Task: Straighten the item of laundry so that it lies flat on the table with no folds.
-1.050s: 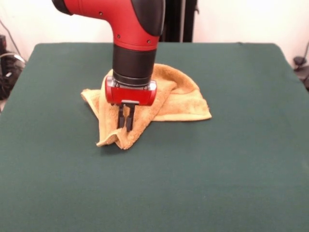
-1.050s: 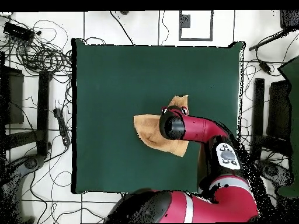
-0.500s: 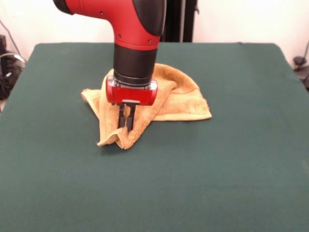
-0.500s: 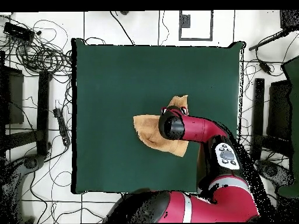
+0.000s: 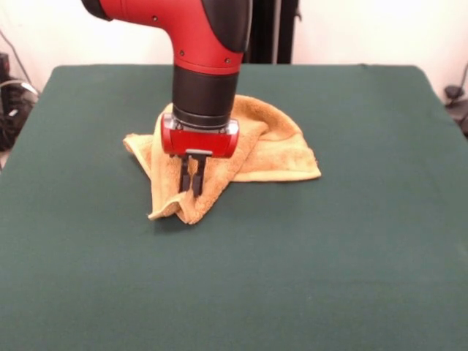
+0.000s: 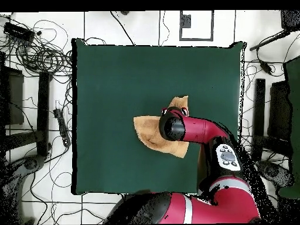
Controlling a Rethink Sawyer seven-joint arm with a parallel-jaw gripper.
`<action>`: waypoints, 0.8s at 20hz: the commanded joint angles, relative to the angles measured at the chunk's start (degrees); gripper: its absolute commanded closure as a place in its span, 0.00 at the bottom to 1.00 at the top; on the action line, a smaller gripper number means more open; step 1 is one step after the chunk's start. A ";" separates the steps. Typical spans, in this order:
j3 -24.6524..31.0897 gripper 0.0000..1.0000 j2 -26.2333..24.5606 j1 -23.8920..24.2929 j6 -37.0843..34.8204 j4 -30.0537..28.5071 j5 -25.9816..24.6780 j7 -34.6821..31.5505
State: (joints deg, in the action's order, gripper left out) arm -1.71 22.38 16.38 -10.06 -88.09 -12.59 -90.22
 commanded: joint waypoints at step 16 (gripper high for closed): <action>5.22 1.00 2.33 -3.08 -16.26 -6.97 2.31 -6.32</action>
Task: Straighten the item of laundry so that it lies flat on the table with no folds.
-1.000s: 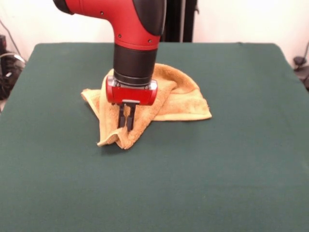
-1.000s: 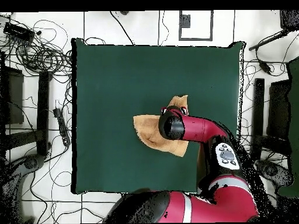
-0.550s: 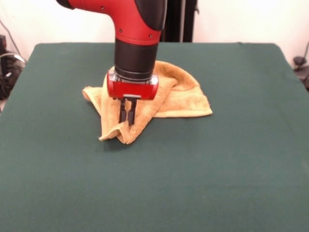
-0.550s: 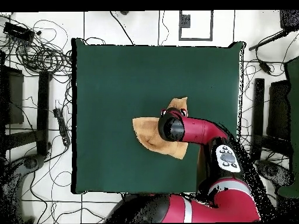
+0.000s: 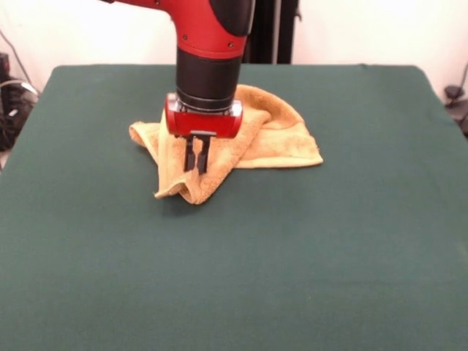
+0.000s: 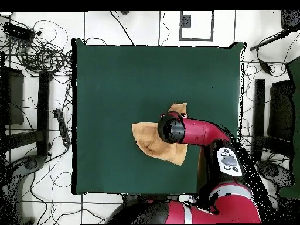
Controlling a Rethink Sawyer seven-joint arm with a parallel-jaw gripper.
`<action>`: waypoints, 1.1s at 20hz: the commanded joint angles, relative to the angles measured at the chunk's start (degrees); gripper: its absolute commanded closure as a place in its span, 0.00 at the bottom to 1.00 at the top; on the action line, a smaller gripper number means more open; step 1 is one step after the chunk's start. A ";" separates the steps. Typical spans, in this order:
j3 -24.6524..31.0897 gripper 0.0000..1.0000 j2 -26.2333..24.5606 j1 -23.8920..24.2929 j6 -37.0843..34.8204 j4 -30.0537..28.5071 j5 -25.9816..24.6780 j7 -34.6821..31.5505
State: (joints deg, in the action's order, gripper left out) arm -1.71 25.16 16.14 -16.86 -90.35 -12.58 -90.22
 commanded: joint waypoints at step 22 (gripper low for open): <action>4.23 1.00 0.52 -4.25 -13.45 -2.86 2.52 -6.63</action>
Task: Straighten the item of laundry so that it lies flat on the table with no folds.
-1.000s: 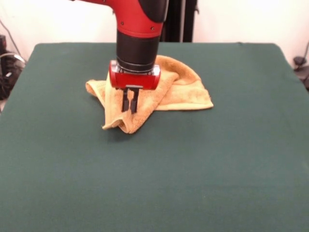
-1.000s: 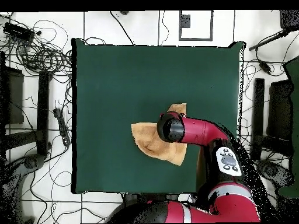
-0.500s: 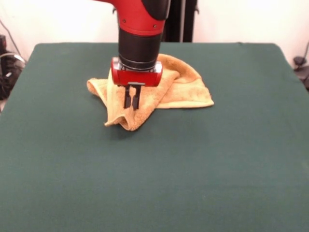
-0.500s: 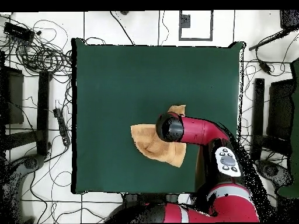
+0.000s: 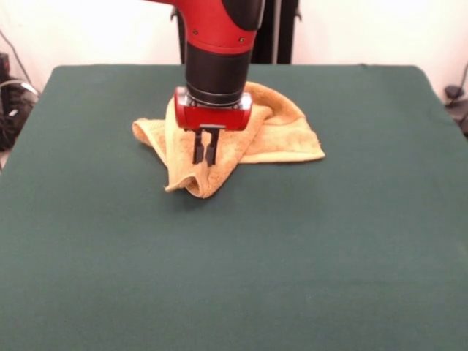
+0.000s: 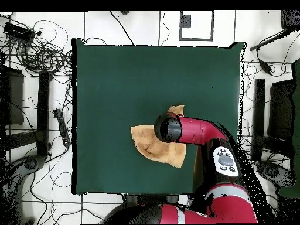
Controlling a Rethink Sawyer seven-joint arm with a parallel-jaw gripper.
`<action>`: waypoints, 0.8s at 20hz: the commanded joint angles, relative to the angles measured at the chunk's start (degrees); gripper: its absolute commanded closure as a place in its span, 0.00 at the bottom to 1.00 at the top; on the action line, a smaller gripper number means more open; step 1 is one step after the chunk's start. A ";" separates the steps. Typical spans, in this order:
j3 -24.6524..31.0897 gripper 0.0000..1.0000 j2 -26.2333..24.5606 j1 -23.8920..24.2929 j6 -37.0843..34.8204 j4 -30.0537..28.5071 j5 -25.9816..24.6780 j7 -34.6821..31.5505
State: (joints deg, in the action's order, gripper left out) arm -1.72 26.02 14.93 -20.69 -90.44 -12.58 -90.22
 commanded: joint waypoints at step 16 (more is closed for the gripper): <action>4.92 1.00 -2.06 -3.76 -9.49 -0.93 2.89 -7.66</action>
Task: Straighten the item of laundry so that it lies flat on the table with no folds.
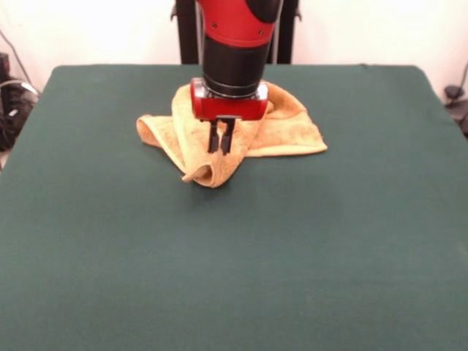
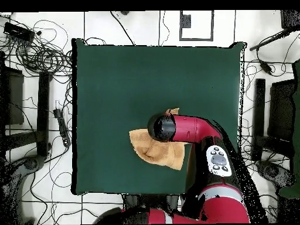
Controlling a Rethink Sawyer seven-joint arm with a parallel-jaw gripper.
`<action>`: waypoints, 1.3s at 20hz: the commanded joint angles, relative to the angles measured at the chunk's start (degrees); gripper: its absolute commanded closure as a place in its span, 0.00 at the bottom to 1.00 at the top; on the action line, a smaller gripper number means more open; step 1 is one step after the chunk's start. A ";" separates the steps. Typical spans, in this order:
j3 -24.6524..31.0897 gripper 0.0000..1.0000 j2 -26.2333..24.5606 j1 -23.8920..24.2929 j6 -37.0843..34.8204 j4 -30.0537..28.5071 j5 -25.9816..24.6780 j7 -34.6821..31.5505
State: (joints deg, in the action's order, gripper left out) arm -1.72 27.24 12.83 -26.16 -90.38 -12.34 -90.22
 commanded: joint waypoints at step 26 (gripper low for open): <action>4.76 1.00 -19.54 -4.67 -14.89 29.28 7.56 -10.03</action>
State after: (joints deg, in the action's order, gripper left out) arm -2.50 16.43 11.47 -42.44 -72.11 -8.69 -90.22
